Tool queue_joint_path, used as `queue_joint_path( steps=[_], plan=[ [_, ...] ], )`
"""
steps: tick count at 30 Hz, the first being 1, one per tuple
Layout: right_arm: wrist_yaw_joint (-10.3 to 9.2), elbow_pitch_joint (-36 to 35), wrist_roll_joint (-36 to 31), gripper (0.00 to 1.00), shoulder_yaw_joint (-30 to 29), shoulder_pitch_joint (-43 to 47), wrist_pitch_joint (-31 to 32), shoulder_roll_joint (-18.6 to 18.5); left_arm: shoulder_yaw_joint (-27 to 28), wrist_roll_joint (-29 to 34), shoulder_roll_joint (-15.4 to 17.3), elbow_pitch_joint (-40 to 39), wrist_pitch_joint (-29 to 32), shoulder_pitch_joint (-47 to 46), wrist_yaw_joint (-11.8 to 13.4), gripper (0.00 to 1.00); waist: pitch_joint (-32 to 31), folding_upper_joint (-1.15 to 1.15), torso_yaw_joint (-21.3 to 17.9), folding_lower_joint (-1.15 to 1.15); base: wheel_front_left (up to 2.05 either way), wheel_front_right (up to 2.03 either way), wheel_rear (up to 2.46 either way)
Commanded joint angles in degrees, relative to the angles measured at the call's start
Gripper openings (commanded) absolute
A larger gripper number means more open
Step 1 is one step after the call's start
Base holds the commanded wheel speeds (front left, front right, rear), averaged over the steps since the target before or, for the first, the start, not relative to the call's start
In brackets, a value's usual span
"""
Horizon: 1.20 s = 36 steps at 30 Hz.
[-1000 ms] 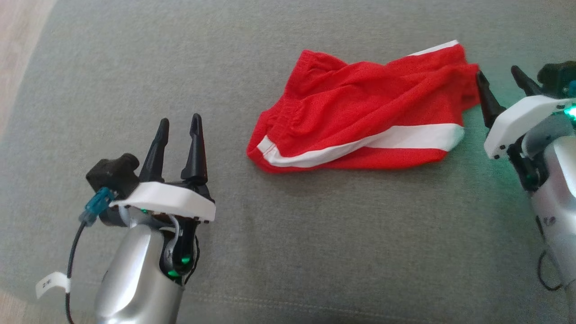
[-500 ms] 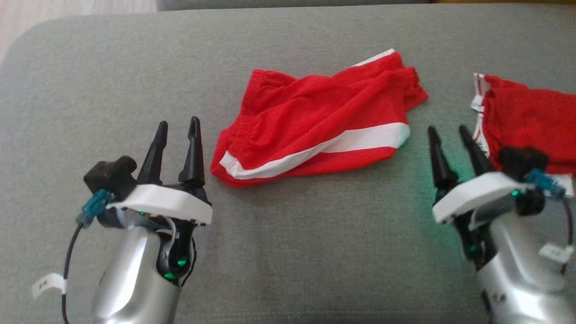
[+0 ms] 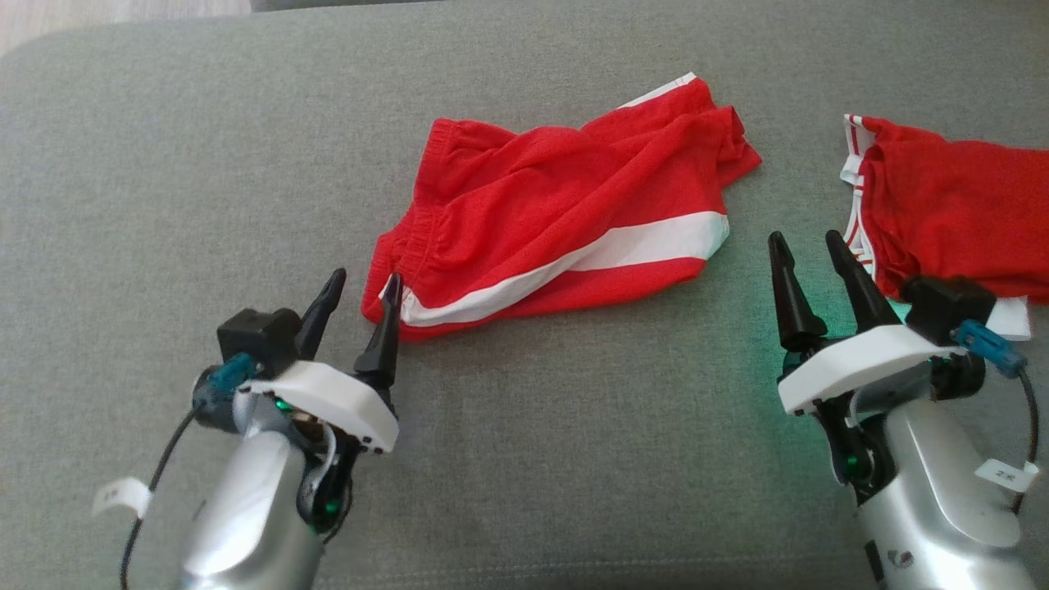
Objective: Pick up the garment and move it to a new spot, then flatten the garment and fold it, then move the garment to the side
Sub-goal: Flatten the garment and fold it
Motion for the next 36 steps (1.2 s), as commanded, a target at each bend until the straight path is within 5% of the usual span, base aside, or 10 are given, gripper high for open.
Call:
queue_joint_path(
  steps=[1, 11, 24, 34, 35, 36],
  plan=[
    [0.11, -2.2, -0.6, 1.0, 0.8, -0.2, 0.1, 0.6, 0.9, 0.7, 2.1, -0.8, 0.5, -3.5, -0.5, 1.0, 0.2, 0.0, 0.1, 0.0, 0.0, 0.0, 0.0],
    [0.11, -2.1, -1.4, 1.0, 0.5, 0.0, 0.8, 1.4, -7.8, 0.0, 8.8, -0.8, 6.7, -6.9, -2.3, 1.0, 1.0, 0.0, 0.1, 0.0, 0.0, 0.0, 0.0],
    [0.11, -0.8, -1.7, 1.0, 0.9, -0.6, 0.6, 1.9, -20.6, -10.5, 19.6, -7.5, 12.2, -10.9, -2.4, 1.0, 1.7, 0.0, -0.7, 0.0, 0.0, 0.0, 0.0],
    [0.11, 0.1, -1.9, 1.0, 1.1, -1.2, 0.6, 2.0, -25.3, -15.2, 22.0, -6.7, 13.5, -13.6, -2.4, 1.0, 2.1, 0.0, -1.2, 0.0, 0.0, 0.0, 0.0],
    [0.11, 0.2, -1.9, 1.0, 1.0, -1.2, 0.6, 2.0, -25.6, -15.5, 22.1, -6.6, 13.5, -13.7, -2.4, 0.62, 2.1, 0.0, -1.2, 0.0, 0.0, 0.0, 0.0],
    [0.11, 0.2, -2.0, 1.0, 1.0, -1.2, 0.7, 2.0, -25.9, -16.0, 22.1, -6.5, 13.4, -13.9, -2.4, 0.13, 2.1, 0.0, -1.2, 0.0, 0.0, 0.0, 0.0]
  ],
)
